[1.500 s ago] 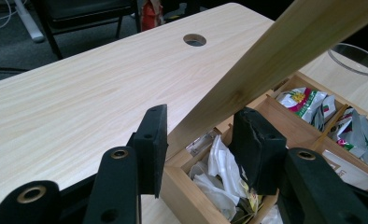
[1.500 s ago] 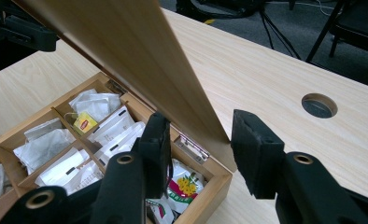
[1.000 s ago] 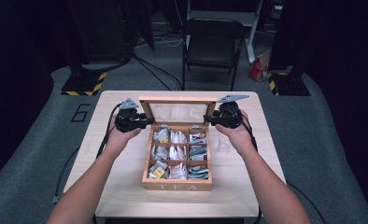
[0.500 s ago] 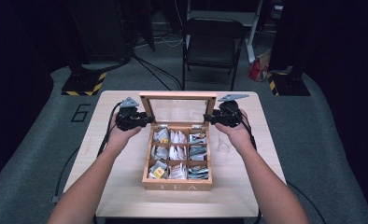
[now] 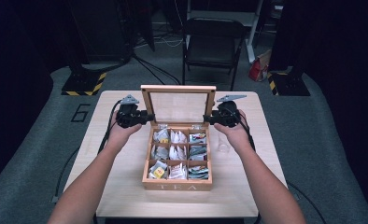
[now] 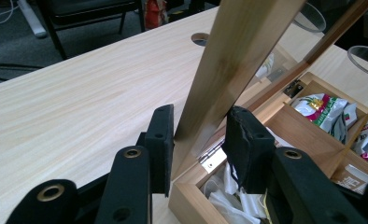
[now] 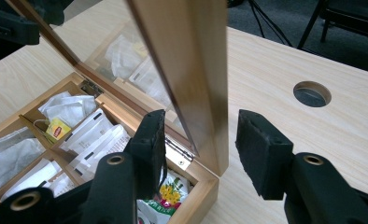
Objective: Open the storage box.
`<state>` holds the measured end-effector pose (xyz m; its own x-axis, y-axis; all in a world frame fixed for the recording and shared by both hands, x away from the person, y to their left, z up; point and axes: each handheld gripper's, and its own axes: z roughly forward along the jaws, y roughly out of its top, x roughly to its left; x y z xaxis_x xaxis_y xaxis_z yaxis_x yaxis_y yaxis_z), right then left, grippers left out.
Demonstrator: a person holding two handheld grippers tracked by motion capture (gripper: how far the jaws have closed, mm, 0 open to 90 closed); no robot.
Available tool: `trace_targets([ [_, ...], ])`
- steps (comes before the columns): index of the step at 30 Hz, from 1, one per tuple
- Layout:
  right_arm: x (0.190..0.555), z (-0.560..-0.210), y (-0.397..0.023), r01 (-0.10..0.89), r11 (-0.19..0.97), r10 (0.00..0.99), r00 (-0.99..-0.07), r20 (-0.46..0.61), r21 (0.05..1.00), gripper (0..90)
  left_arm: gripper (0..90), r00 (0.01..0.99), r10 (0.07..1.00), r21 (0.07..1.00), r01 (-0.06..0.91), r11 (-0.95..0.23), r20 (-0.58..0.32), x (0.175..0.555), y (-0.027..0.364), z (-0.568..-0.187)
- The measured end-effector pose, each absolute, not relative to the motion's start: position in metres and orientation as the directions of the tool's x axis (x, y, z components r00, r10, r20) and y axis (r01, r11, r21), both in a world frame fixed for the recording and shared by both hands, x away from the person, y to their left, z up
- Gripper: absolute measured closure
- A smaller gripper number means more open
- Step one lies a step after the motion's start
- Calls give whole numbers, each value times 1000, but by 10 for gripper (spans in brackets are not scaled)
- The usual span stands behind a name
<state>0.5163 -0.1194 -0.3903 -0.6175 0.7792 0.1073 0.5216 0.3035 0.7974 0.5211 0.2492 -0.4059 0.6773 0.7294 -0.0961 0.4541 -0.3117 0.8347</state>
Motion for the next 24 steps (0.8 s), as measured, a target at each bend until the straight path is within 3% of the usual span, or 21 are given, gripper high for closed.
trace_targets([
  [20,498,-384,-119,492,313,774,-628,82,812,505,665,658,745,826,478,-300,-110,536,249,-410],
  [24,497,-385,-120,495,318,769,-633,85,808,503,734,629,767,806,517,-289,-129,541,251,-414],
])
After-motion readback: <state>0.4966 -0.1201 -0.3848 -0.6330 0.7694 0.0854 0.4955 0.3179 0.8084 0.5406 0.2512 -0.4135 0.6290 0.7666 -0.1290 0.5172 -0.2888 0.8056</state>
